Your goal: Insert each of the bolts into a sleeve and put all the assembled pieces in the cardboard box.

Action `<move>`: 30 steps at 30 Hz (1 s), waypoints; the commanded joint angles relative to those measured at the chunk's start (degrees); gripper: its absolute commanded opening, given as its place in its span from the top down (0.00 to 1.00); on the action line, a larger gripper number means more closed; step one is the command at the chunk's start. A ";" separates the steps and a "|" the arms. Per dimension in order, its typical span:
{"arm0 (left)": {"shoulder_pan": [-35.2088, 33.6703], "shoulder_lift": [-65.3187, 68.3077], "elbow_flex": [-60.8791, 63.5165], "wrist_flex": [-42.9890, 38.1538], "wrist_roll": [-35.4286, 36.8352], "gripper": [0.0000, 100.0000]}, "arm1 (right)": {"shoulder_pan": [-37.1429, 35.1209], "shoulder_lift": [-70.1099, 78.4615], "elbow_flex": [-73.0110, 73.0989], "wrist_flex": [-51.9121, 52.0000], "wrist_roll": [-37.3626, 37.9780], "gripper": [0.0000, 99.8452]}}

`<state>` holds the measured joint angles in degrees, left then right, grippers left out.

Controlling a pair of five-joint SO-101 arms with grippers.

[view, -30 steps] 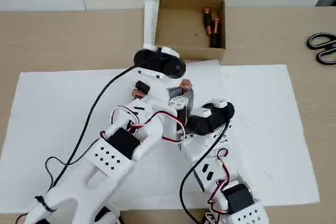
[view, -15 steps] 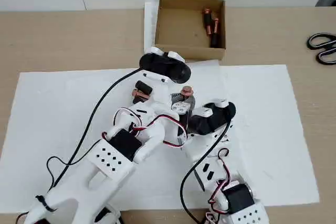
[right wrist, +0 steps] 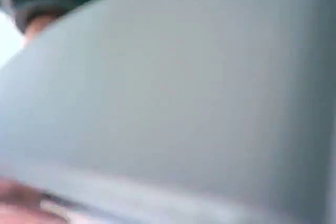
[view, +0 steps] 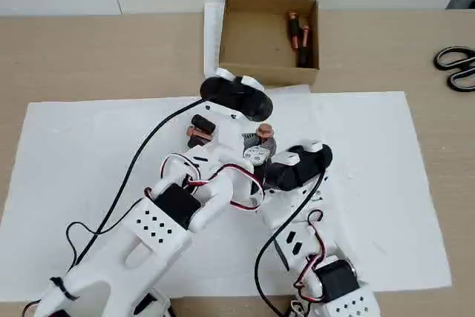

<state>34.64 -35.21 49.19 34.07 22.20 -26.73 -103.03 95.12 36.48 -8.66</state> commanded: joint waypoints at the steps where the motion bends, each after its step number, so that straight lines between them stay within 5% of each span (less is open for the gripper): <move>1: -0.09 -1.41 0.13 0.44 -0.79 0.99 | 0.66 -0.92 -0.53 -1.54 -0.53 1.00; 21: -0.09 -1.76 -0.13 4.92 -0.44 0.99 | 0.66 -0.92 -0.62 -1.36 -0.53 1.00; 30: 0.18 -1.85 -0.13 5.01 -0.26 0.81 | 0.66 -0.92 -0.62 -1.36 -0.53 1.00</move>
<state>34.73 -35.30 49.54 38.73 22.02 -26.55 -102.95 95.21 36.48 -8.66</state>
